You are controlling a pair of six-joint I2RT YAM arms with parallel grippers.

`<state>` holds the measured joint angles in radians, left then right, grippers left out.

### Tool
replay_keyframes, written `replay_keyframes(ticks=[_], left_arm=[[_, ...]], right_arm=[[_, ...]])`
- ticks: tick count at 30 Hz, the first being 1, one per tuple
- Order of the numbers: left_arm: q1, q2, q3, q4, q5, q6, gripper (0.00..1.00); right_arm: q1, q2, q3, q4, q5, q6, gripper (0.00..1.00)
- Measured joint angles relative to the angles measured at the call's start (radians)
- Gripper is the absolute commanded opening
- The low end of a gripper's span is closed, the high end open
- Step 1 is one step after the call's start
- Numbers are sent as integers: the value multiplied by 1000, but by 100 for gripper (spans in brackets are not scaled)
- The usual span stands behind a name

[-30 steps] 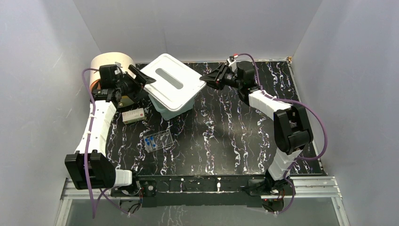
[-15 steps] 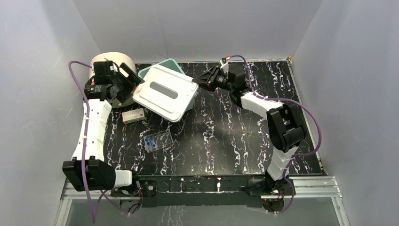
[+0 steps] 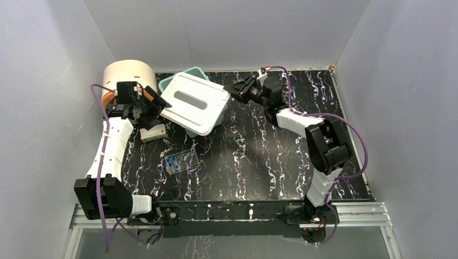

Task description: Organize the chemistry lab equipment

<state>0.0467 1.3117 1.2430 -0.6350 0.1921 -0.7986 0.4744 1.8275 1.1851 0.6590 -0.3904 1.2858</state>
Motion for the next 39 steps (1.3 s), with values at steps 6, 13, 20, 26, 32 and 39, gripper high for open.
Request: replay_keyframes(ticks=[6, 13, 20, 26, 32, 39], left_arm=[[0, 2, -51, 57, 24, -37, 80], [0, 3, -173, 223, 55, -78, 80], [0, 10, -182, 374, 55, -89, 64], [0, 54, -182, 444, 55, -79, 58], [0, 84, -182, 457, 51, -56, 57], [0, 135, -165, 462, 52, -20, 46]], right_arm=[[-3, 0, -48, 61, 43, 74, 17], [-8, 0, -87, 128, 98, 165, 18], [-8, 0, -103, 135, 157, 229, 18], [-2, 0, -104, 136, 196, 238, 25], [1, 0, -116, 121, 206, 225, 39], [2, -24, -119, -51, 205, 114, 54]])
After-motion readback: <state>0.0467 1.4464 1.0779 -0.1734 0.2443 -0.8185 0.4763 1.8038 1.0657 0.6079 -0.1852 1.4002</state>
